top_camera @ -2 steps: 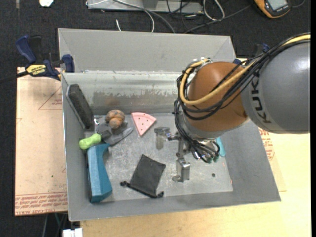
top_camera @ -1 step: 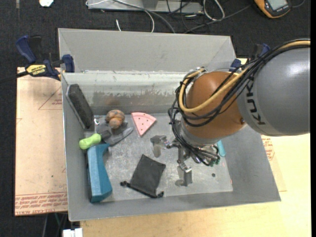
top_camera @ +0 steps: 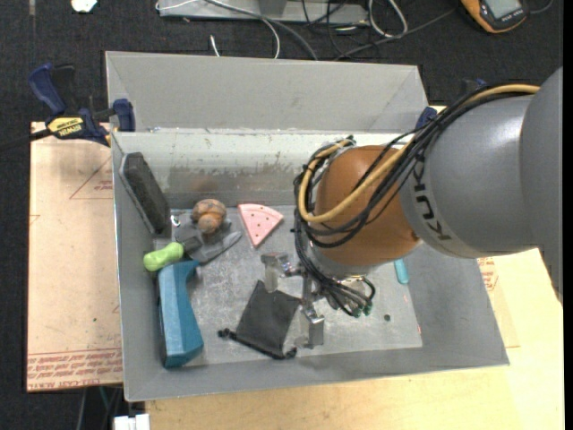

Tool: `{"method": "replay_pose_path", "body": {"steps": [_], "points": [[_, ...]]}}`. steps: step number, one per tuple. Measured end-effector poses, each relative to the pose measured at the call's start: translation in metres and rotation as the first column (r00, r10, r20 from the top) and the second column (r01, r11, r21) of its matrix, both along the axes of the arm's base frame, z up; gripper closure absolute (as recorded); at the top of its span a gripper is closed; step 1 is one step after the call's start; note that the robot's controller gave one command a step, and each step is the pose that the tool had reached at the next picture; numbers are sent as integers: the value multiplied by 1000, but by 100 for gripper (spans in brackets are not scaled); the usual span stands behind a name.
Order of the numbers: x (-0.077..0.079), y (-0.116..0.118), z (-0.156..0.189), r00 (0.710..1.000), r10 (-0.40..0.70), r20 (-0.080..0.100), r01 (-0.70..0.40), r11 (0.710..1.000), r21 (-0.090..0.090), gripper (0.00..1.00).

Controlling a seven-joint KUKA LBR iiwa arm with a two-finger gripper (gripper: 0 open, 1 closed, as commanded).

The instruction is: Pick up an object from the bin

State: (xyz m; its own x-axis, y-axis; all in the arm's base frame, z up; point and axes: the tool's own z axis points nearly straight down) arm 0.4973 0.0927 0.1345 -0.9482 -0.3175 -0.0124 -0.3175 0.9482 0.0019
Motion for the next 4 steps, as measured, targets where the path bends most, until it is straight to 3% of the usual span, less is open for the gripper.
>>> {"method": "replay_pose_path", "body": {"steps": [1, 2, 3, 4], "points": [[12, 25, -55, 947, 322, 2, -322, 947, -3, 0], [14, 28, -63, 959, 282, -1, -282, 959, -2, 0], [-7, 22, -64, 979, 203, -3, -203, 979, 0, 100], [-7, 22, -64, 979, 203, -3, -203, 979, 0, 100]]}}
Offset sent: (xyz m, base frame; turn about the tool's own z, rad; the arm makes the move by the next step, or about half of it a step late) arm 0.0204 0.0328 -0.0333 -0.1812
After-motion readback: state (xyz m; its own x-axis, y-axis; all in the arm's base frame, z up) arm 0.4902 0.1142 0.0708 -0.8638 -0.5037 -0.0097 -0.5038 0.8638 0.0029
